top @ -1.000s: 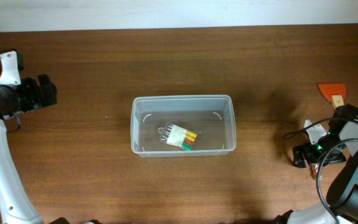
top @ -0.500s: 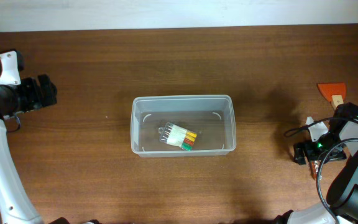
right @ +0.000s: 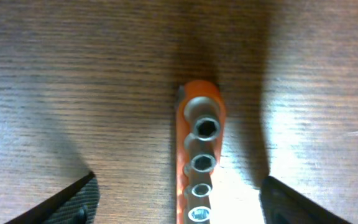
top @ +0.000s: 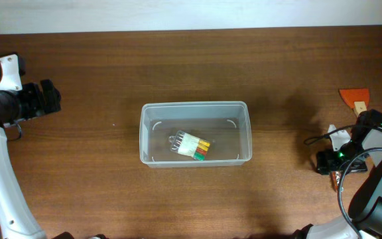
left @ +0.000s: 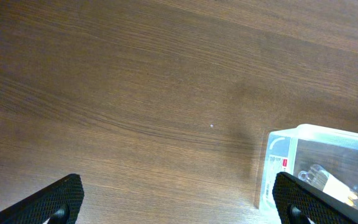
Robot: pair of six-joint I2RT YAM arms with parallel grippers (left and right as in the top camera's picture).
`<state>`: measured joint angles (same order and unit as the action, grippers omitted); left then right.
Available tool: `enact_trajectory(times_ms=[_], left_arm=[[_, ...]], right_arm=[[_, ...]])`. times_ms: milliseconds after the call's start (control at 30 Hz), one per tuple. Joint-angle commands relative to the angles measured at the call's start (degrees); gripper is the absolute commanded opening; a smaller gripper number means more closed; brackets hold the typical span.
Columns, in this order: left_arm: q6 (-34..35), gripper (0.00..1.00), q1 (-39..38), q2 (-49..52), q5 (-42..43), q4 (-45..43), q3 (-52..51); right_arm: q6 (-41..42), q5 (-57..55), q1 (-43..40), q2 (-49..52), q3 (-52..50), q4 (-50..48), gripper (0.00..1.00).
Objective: Pack container
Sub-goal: 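Lower the right gripper onto the orange socket rail and close on it, then lift the socket rail and carry it left over the container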
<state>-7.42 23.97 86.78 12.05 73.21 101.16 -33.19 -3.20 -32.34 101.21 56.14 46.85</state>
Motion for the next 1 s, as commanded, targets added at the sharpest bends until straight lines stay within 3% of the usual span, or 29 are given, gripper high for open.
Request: enact_trajectory(times_ms=[0, 67, 333, 433, 567, 667, 867, 967], left_arm=[[0.5, 0.99, 0.2, 0.1, 0.6, -0.1, 1.2], [0.5, 0.99, 0.2, 0.1, 0.6, -0.1, 1.2], [0.5, 0.99, 0.2, 0.1, 0.6, -0.1, 1.2], [0.5, 0.99, 0.2, 0.1, 0.6, -0.1, 1.2], [0.5, 0.99, 0.2, 0.1, 0.6, -0.1, 1.2], [0.5, 0.99, 0.2, 0.1, 0.6, -0.1, 1.2], [0.5, 0.99, 0.2, 0.1, 0.6, -0.1, 1.2], [0.5, 0.99, 0.2, 0.1, 0.6, -0.1, 1.2]], right_arm=[[1.1, -3.3, -0.4, 0.7, -0.3, -0.6, 0.81], [1.1, -3.3, -0.4, 0.7, -0.3, -0.6, 0.78], [1.1, -3.5, -2.4, 0.7, -0.3, -0.7, 0.4], [1.1, -3.5, -3.8, 0.7, -0.3, -0.6, 0.37], [1.2, -2.4, -4.4, 0.7, -0.3, -0.9, 0.26], [1.1, -1.7, -4.4, 0.7, -0.3, -0.9, 0.25], [1.1, -0.2, -4.4, 0.7, -0.3, -0.8, 0.13], [1.1, -0.2, -4.4, 0.7, -0.3, -0.9, 0.11]])
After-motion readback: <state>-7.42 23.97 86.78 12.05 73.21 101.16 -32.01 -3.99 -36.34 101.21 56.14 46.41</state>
